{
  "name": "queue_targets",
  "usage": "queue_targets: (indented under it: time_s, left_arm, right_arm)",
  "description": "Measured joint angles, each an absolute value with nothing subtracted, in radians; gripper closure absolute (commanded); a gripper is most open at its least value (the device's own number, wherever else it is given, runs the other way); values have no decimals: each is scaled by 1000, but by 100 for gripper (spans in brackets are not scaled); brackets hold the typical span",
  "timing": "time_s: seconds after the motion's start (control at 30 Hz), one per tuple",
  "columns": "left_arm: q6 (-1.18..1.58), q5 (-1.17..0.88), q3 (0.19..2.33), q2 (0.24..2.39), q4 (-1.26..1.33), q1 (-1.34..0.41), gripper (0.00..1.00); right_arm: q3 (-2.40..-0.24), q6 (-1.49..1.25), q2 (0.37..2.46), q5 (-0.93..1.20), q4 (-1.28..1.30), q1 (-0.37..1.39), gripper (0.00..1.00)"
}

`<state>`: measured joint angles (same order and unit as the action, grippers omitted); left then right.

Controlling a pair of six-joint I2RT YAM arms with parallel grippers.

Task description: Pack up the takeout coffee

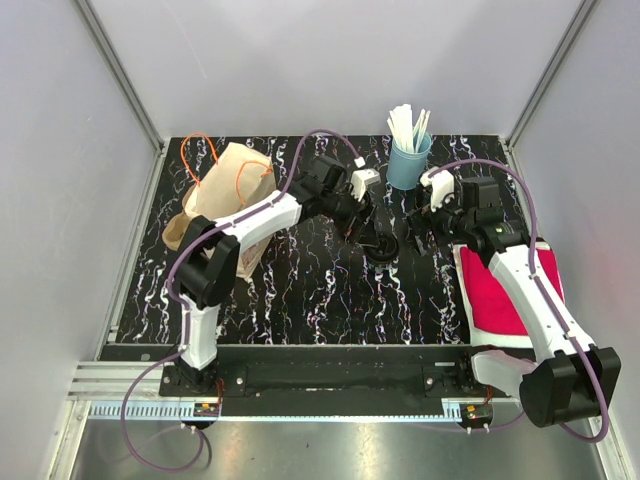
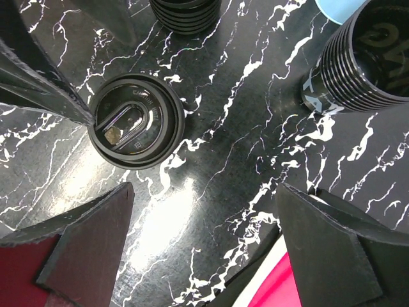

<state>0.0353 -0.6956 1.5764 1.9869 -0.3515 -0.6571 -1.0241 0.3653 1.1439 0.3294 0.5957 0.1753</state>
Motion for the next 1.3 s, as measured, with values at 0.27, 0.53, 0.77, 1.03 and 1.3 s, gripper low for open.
queue_targets:
  time_s: [0.27,0.53,0.77,1.03,1.3]
  left_arm:
    - [55,-744,1625,2047,-358,-652,1]
    - [74,-798,1628,2092,-358,-635,1]
    - [100,-839,1628,2120,-346,-616,3]
    - [117,-862,1633,2132,-342,-613,4]
    - [151,-886,1647,2138,-319,-603,4]
  right_arm:
    - [-1010,359,1144,354,591,169,6]
    - [-1007,358,1147,365,590,164,8]
    - [-1005,356,1155,395,588,160,10]
    - [-1005,335,1196,467,587,156,14]
    - [-1005,321,1226,500,587,156,14]
